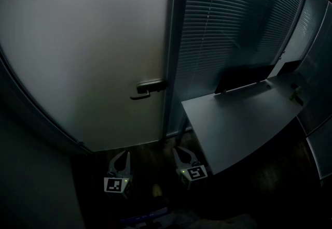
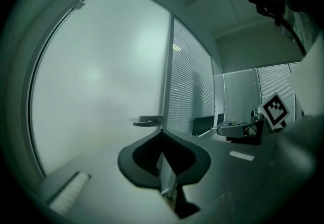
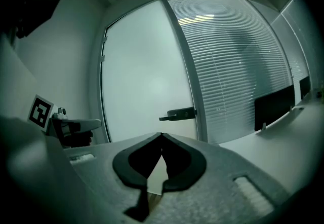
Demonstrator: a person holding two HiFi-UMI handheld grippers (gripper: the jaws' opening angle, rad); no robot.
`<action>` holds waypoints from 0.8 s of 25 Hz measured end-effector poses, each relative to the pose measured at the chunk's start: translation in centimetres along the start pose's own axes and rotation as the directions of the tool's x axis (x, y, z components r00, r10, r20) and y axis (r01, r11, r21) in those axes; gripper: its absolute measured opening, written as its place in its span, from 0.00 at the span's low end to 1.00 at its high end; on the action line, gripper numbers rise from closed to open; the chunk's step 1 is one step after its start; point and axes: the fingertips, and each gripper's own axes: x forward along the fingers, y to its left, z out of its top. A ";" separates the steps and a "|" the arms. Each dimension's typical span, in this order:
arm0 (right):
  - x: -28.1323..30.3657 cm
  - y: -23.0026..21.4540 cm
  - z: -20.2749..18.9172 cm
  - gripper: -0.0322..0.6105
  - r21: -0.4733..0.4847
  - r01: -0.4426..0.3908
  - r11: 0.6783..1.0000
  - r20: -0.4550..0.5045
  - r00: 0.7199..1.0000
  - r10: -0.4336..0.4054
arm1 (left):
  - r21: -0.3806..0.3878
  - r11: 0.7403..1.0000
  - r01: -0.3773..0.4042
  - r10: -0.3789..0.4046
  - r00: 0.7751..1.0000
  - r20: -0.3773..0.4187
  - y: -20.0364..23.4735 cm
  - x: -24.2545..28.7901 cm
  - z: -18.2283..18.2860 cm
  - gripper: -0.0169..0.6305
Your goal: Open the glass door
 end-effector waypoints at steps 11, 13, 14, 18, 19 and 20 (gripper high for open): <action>5.0 -2.2 -1.0 0.05 0.012 0.042 0.999 -0.015 0.999 -0.042 | -0.010 0.999 0.047 -0.047 0.999 -0.019 2.9 6.0 -1.9 0.03; 5.3 -2.5 -0.6 0.05 0.015 0.046 0.999 -0.014 0.999 -0.046 | -0.007 0.999 0.048 -0.048 0.999 -0.022 3.0 6.6 -1.4 0.03; 5.4 -2.7 -0.6 0.05 0.017 0.047 0.999 -0.016 0.999 -0.047 | -0.004 0.999 0.048 -0.048 0.999 -0.021 3.1 6.9 -1.3 0.03; 6.5 -4.2 -0.1 0.05 0.021 0.044 0.999 -0.018 0.999 -0.044 | 0.009 0.999 0.045 -0.045 0.999 -0.018 3.1 8.6 -0.4 0.03; 6.9 -4.7 0.4 0.05 0.023 0.041 0.999 -0.018 0.999 -0.041 | 0.011 0.999 0.041 -0.041 0.999 -0.019 3.2 9.2 0.0 0.03; 7.5 -5.2 0.8 0.05 0.025 0.037 0.999 -0.018 0.999 -0.037 | 0.014 0.999 0.036 -0.036 0.999 -0.021 3.3 9.8 0.3 0.03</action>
